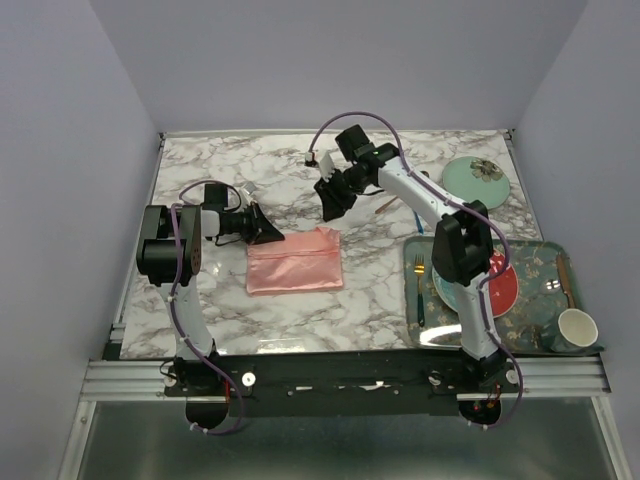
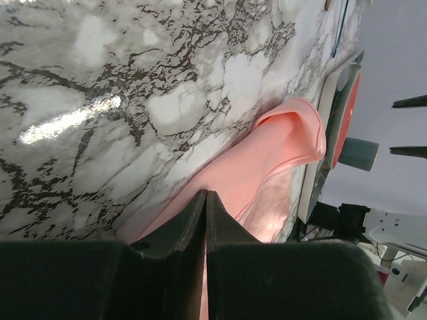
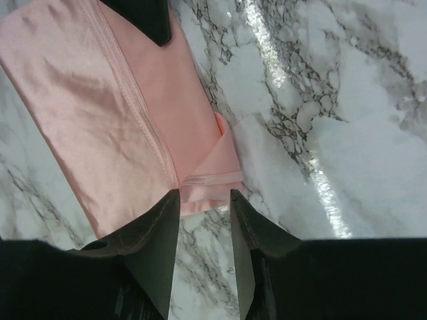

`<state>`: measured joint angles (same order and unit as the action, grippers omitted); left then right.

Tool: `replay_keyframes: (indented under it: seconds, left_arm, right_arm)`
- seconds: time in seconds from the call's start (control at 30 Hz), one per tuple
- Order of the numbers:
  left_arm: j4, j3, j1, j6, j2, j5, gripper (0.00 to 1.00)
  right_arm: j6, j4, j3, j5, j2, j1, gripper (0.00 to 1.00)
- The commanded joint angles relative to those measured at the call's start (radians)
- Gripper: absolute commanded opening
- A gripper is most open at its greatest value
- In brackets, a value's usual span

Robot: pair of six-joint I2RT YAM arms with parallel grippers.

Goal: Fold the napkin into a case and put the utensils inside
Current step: Smooth out the 2/3-rectangle-folded napkin at the center of the board.

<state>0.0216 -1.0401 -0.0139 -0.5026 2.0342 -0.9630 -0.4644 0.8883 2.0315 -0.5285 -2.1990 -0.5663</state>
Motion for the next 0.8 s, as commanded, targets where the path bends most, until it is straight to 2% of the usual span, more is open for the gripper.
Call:
replay_keyframes:
  seconds: [0.0,0.27,0.77]
  left_arm:
    - [-0.042,0.005,-0.006,0.044,0.021,0.089,0.16]
    - [-0.045,0.023,-0.008,0.052,0.008,0.090,0.16]
    - [-0.037,0.034,-0.008,0.058,0.001,0.090,0.16]
  right_arm:
    - [0.323,-0.014,-0.040,-0.005,-0.018,-0.006,0.48]
    - [0.506,-0.077,-0.108,-0.004,-0.044,0.003,0.48]
    - [0.550,-0.089,-0.117,0.001,-0.103,0.008,0.44]
